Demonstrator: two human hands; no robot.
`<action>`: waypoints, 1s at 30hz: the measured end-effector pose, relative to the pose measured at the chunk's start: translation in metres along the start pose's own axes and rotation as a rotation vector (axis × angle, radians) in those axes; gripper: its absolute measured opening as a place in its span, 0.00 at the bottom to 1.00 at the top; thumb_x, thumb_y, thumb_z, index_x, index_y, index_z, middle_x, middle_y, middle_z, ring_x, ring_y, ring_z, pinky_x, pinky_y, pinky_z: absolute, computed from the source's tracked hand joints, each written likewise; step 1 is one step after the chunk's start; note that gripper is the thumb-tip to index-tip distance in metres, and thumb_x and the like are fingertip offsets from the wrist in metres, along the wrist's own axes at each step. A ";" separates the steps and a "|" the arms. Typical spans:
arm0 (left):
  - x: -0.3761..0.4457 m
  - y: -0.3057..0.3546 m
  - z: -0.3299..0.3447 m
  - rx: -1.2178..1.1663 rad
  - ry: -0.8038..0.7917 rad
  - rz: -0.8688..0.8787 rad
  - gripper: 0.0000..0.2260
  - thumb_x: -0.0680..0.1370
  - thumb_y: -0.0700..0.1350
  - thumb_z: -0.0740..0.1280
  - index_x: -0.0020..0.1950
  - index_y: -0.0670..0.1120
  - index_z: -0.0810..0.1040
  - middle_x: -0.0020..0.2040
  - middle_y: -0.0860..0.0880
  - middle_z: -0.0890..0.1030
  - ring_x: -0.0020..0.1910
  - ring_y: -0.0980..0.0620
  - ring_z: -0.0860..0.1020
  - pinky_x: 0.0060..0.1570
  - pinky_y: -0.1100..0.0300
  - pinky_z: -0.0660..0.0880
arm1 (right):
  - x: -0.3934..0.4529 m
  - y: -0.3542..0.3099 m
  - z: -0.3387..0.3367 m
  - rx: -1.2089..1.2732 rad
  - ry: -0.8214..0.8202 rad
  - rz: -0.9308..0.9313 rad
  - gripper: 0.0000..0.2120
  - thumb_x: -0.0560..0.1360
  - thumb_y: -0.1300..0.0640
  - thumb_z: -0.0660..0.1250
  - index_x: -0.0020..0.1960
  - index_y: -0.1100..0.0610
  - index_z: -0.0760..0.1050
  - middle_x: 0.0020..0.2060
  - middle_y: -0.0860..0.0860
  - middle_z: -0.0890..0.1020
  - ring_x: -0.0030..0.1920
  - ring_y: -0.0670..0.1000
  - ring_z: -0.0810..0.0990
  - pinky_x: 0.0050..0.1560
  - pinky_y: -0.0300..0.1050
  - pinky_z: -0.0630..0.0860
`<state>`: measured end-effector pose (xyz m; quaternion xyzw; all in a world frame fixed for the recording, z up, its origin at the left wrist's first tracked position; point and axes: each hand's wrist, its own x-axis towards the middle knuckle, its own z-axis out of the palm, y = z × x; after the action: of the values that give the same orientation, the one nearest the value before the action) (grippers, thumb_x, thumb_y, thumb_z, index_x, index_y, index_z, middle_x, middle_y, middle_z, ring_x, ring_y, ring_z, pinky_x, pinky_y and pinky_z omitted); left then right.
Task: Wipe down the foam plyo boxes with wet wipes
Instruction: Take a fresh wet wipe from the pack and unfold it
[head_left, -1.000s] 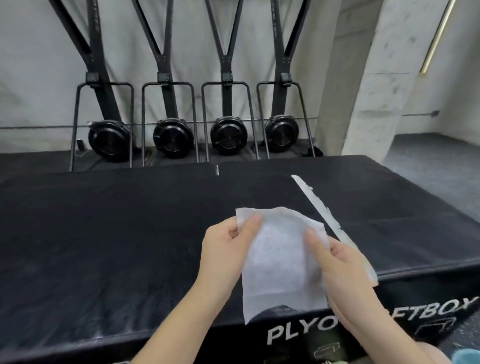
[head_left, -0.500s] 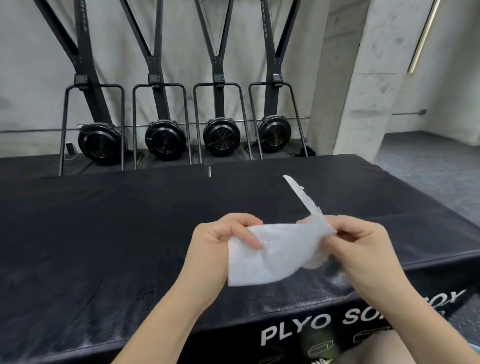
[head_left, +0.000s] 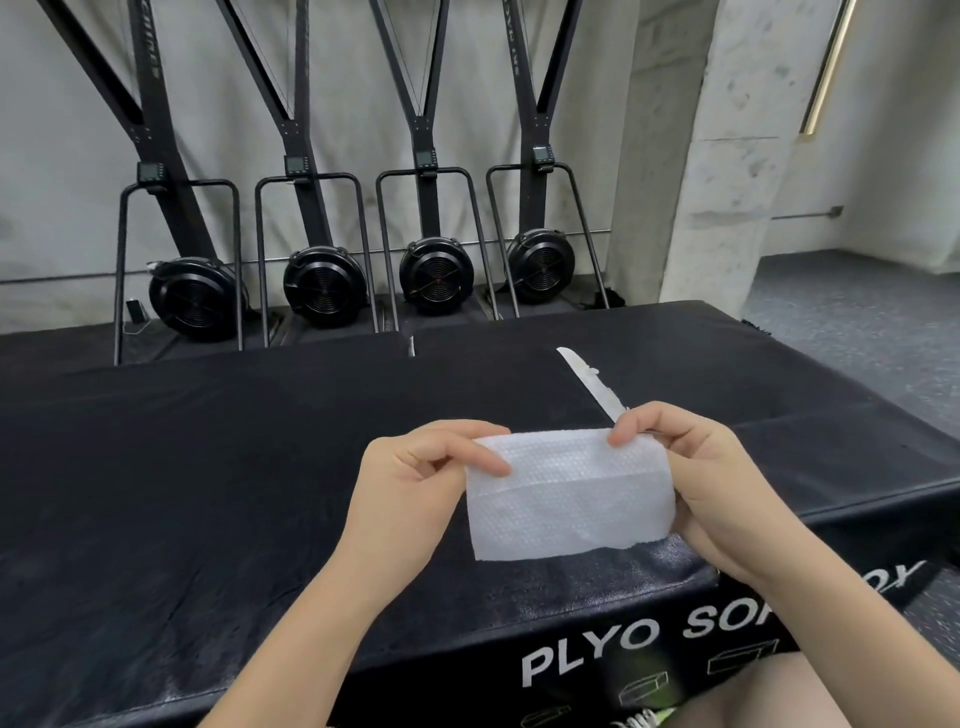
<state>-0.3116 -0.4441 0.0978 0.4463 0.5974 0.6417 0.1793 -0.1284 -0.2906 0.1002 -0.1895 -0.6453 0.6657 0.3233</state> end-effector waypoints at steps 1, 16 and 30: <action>0.000 0.000 0.000 0.006 0.006 -0.009 0.20 0.76 0.23 0.63 0.35 0.43 0.86 0.48 0.50 0.87 0.53 0.51 0.84 0.54 0.56 0.81 | 0.000 -0.002 -0.001 -0.016 0.002 -0.010 0.19 0.78 0.72 0.61 0.38 0.54 0.81 0.42 0.57 0.84 0.38 0.54 0.81 0.28 0.46 0.70; 0.016 0.000 0.013 -0.012 -0.446 -0.266 0.14 0.74 0.54 0.72 0.58 0.54 0.83 0.43 0.37 0.82 0.41 0.33 0.79 0.38 0.51 0.73 | -0.004 -0.020 -0.019 -0.248 -0.161 -0.088 0.24 0.66 0.41 0.74 0.45 0.62 0.84 0.42 0.74 0.74 0.38 0.66 0.74 0.41 0.61 0.68; 0.014 -0.005 0.050 -0.218 -0.430 -0.328 0.11 0.79 0.42 0.71 0.61 0.42 0.82 0.56 0.41 0.85 0.55 0.40 0.84 0.59 0.46 0.80 | -0.013 0.053 -0.010 0.305 -0.224 0.258 0.25 0.82 0.46 0.63 0.73 0.59 0.70 0.67 0.61 0.77 0.68 0.64 0.75 0.69 0.64 0.70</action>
<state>-0.2814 -0.4024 0.0924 0.4477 0.5375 0.5553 0.4497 -0.1225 -0.2895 0.0447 -0.1444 -0.5394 0.8083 0.1867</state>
